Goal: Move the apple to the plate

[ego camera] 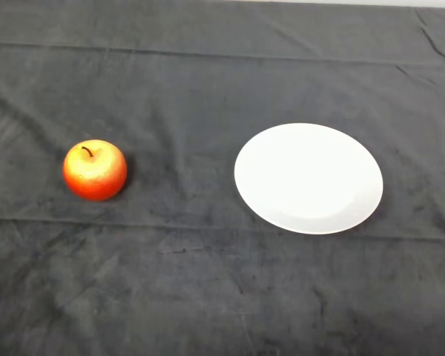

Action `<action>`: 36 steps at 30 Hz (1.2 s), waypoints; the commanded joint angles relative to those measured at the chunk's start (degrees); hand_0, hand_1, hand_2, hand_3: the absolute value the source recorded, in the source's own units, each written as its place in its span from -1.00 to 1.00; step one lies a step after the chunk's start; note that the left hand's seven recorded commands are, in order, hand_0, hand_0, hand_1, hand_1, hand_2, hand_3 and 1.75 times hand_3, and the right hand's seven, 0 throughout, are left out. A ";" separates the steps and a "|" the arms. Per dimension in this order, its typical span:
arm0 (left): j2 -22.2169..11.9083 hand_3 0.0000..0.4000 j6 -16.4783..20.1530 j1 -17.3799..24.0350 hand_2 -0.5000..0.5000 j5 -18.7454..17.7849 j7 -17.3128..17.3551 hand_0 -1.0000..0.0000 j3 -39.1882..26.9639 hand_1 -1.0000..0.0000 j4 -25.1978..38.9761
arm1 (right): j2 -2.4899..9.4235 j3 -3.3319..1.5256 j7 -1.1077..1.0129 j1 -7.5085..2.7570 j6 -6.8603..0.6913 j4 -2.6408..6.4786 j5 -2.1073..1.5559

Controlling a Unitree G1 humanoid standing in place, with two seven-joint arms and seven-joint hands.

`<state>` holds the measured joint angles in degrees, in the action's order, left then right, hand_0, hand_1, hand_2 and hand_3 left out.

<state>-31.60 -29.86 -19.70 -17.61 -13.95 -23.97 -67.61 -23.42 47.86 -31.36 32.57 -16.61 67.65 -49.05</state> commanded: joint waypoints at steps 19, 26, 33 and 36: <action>-0.12 -1.00 -0.94 -0.36 0.00 2.01 0.52 1.00 -1.79 1.00 -1.16 | -1.04 1.04 0.35 1.67 -0.24 1.15 0.67; -0.23 -1.00 -1.47 -1.17 0.00 2.76 0.63 1.00 -1.49 1.00 -1.20 | -1.04 1.04 0.35 1.67 -0.24 1.15 0.67; -0.76 -1.00 -2.86 -1.78 0.00 4.13 0.43 1.00 -0.81 1.00 -1.08 | -1.04 1.05 0.35 1.68 -0.24 1.16 0.67; -0.85 -1.00 -3.69 -1.96 0.00 4.86 0.18 1.00 -0.41 1.00 -1.01 | -1.04 1.05 0.35 1.68 -0.24 1.16 0.67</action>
<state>-31.59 -32.28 -19.71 -13.26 -13.85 -23.91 -67.61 -23.42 47.86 -31.36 32.57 -16.61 67.65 -49.05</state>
